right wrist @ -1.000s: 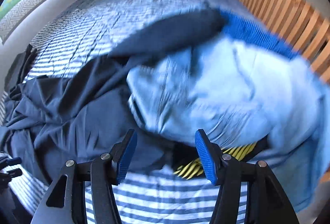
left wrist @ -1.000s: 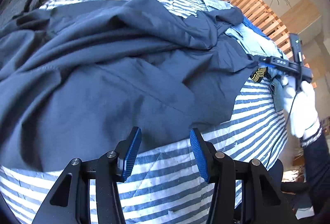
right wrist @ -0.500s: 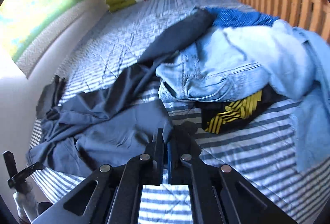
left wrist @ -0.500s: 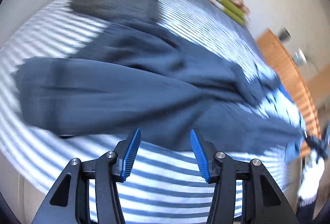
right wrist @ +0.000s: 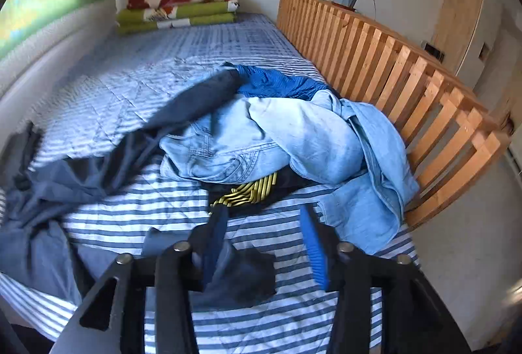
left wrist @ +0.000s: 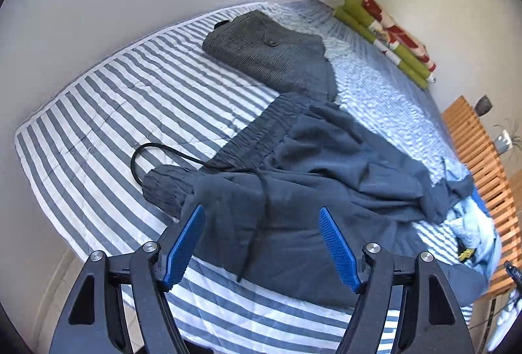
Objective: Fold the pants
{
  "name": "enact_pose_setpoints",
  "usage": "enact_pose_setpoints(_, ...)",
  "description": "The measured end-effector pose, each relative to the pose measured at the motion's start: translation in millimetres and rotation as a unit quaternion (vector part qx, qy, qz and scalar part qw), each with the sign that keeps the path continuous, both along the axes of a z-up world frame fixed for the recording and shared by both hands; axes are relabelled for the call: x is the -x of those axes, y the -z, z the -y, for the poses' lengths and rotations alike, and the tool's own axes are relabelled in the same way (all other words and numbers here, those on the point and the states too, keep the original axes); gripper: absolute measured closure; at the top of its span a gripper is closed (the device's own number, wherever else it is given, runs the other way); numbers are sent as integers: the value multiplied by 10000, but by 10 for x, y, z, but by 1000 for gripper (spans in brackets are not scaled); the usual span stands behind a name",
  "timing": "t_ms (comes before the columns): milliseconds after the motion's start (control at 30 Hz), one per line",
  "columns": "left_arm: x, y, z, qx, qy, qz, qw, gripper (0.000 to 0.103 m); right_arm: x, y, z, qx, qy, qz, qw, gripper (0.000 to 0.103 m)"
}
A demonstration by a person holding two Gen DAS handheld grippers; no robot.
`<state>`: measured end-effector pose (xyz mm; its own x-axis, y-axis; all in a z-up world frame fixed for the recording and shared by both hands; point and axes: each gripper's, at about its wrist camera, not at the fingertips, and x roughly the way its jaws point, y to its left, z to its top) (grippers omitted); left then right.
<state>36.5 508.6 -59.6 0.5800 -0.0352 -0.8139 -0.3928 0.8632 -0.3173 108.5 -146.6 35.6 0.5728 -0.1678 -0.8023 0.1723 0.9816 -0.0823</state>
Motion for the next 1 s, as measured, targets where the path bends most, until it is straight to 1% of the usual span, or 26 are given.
enact_pose_setpoints(67,-74,17,-67,-23,-54,-35,10000,27,-105,199,-135,-501,-399,-288,9975,59)
enact_pose_setpoints(100,-125,15,-105,-37,-86,-22,10000,27,-159,322,-259,-633,-572,-438,9954,59)
enact_pose_setpoints(167,-280,31,-209,-10,-122,-74,9999,27,-263,507,-534,-636,-902,-593,9921,59)
enact_pose_setpoints(233,-466,64,-301,164,-156,-91,9997,27,-394,669,-884,-682,-1281,-713,9868,59)
enact_pose_setpoints(300,-691,91,-335,177,-106,-158,9997,27,-571,760,-1260,-834,-1733,-807,9780,59)
enact_pose_setpoints(367,-975,119,-353,264,72,-169,9995,26,-757,805,-1631,-861,-2132,-837,9696,58)
enact_pose_setpoints(400,-1097,136,-361,289,51,-177,9994,26,-832,830,-1791,-871,-2295,-858,9656,57)
enact_pose_setpoints(467,-1418,207,-368,389,154,-220,9989,22,-1013,878,-2057,-899,-2453,-891,9612,57)
enact_pose_setpoints(533,-1741,361,-379,625,283,-366,9970,18,-1157,951,-2256,-950,-2532,-974,9578,57)
enact_pose_setpoints(567,-1897,471,-397,772,307,-474,9954,18,-1218,992,-2342,-951,-2549,-1001,9571,57)
enact_pose_setpoints(633,-2120,680,-444,991,180,-696,9925,18,-1303,1054,-2444,-884,-2567,-1068,9565,57)
enact_pose_setpoints(667,-2209,791,-465,1193,109,-791,9896,18,-1339,1090,-2468,-856,-2574,-1117,9560,57)
enact_pose_setpoints(700,-2258,876,-468,1431,65,-799,9865,20,-1395,1145,-2503,-828,-2550,-1177,9562,56)
enact_pose_setpoints(733,-2291,932,-456,1603,52,-736,9843,25,-1446,1191,-2510,-803,-2514,-1214,9569,55)
enact_pose_setpoints(767,-2306,948,-409,1585,97,-659,9851,38,-1473,1216,-2521,-787,-2479,-1232,9577,55)
enact_pose_setpoints(800,-2308,942,-354,1501,176,-533,9871,45,-1533,1259,-2524,-773,-2411,-1249,9593,54)
enact_pose_setpoints(833,-2298,927,-297,1447,285,-471,9879,57,-1577,1287,-2521,-752,-2369,-1253,9605,54)
enact_pose_setpoints(867,-2273,904,-261,1464,374,-388,9878,75,-1612,1306,-2523,-700,-2354,-1239,9614,54)
enact_pose_setpoints(933,-2148,779,-239,1588,456,-106,9862,82,-1706,1357,-2567,-465,-2393,-1189,9625,54)
enact_pose_setpoints(1000,-1974,591,-273,1655,441,239,9849,87,-1780,1379,-2632,-307,-2441,-1161,9623,54)
